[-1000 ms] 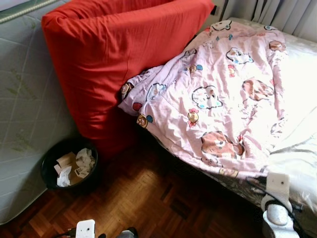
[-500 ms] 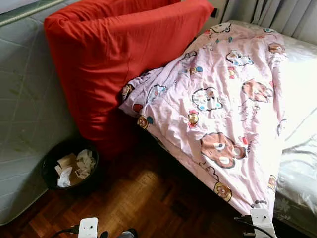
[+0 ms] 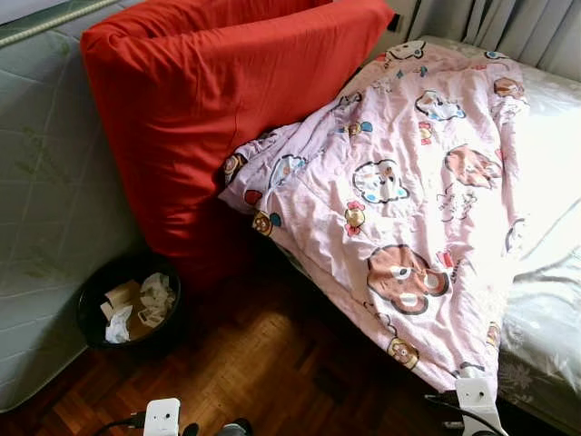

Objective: Clean up the room

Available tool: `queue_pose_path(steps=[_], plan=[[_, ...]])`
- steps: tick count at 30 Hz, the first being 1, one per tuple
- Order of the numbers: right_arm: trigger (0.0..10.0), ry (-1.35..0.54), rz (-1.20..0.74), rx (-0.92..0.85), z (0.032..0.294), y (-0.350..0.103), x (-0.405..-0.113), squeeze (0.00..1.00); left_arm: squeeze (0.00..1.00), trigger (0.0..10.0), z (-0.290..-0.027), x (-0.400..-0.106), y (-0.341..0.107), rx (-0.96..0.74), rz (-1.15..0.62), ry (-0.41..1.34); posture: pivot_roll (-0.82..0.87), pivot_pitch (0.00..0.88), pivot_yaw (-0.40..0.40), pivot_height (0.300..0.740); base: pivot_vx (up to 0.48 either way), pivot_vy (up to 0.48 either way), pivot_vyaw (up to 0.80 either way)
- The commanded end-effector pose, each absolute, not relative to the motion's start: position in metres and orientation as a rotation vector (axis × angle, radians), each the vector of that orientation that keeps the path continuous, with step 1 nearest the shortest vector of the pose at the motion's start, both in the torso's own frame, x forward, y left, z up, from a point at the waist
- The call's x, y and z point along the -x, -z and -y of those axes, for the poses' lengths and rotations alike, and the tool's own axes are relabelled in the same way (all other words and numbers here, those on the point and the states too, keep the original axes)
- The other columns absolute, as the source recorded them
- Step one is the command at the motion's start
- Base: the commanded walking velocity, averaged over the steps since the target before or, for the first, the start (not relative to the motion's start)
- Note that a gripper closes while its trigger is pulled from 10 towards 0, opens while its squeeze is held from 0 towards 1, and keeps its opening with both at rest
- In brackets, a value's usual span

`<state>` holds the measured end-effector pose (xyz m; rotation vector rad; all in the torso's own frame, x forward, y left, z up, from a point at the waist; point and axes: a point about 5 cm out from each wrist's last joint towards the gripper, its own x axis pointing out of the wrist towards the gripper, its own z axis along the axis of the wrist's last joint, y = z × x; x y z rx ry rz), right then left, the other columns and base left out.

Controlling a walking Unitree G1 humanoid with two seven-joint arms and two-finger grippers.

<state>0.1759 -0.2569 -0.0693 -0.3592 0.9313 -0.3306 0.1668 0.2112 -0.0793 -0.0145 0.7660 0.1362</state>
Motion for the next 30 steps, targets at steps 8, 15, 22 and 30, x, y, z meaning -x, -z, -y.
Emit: queue_pose_path(steps=[8, 15, 22, 30], plan=[[10.0, 0.312, -0.905, 0.110, 0.244, 0.077, -0.169, 0.00, 0.00, 10.0, -0.208, -0.158, 0.084, 0.016, -0.801, -0.130, 0.11, 0.191, -0.047, 0.740, 0.000, 0.000, 0.00], [10.0, 0.226, -0.922, -0.059, 0.226, 0.084, -0.163, 0.00, 0.00, 10.0, -0.208, -0.160, 0.084, 0.015, -0.809, -0.122, 0.10, 0.178, -0.047, 0.740, 0.000, 0.000, 0.00], [10.0, 0.274, -0.905, -0.161, 0.219, 0.084, -0.170, 0.00, 0.00, 10.0, -0.207, -0.162, 0.084, 0.019, -0.810, -0.124, 0.12, 0.152, -0.038, 0.740, 0.000, 0.000, 0.00], [10.0, 0.182, -0.875, -0.121, 0.207, 0.081, -0.181, 0.00, 0.00, 10.0, -0.207, -0.162, 0.084, 0.024, -0.819, -0.129, 0.12, 0.131, -0.042, 0.740, 0.000, 0.000, 0.66]])
